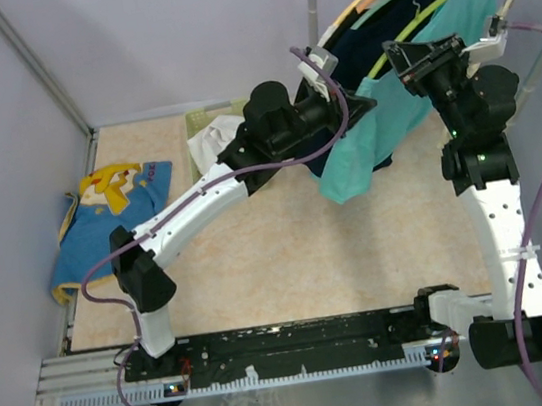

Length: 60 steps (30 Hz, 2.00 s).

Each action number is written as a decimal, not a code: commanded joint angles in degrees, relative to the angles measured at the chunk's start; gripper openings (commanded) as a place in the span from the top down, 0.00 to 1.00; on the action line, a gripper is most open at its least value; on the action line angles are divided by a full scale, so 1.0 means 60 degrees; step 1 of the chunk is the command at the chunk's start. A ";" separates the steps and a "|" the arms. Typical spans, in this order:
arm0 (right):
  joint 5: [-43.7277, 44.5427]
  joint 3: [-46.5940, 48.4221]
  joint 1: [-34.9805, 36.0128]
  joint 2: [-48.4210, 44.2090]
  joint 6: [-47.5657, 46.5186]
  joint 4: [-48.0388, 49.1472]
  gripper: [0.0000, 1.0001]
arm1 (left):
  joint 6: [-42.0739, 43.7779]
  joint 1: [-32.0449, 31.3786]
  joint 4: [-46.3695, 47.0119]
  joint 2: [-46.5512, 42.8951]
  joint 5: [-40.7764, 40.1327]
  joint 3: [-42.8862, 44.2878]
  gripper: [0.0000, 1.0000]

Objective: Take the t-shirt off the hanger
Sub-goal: Pick up the hanger from the clothesline, then remove the T-shirt from the hanger.

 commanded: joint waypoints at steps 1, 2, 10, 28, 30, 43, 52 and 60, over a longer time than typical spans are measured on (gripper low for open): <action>0.0285 0.0808 0.0022 -0.0069 0.0005 0.1022 0.88 | 0.0172 -0.0057 0.0268 -0.0479 -0.0034 -0.0041 1.00; 0.0262 0.0854 0.0030 -0.0033 0.0026 0.1021 0.92 | 0.0189 -0.0053 0.0269 -0.0488 -0.0024 -0.0047 1.00; 0.0299 0.0735 0.0027 0.0078 0.0399 0.1371 1.00 | 0.0268 -0.0053 0.0715 -0.0837 0.0146 -0.0608 0.62; 0.0425 0.0844 0.0031 0.0295 0.0522 0.1665 1.00 | 0.0593 -0.0053 0.0504 -0.1745 -0.0312 -0.1660 0.96; 0.0419 0.0871 0.0031 0.0311 0.0506 0.1665 1.00 | 0.0617 -0.0060 0.0504 -0.1867 -0.0364 -0.1819 0.86; 0.0452 0.1102 0.0017 0.0481 0.0511 0.1807 1.00 | 0.0671 -0.0053 0.0355 -0.3022 -0.0391 -0.3798 0.21; 0.0364 0.1332 0.0024 0.0522 0.0594 0.1943 1.00 | 0.0394 -0.0053 0.0006 -0.2620 -0.0435 -0.4162 0.28; 0.0402 0.1444 0.0015 0.0552 0.0594 0.1904 1.00 | 0.0497 -0.0053 -0.0364 -0.2324 -0.0550 -0.3994 0.74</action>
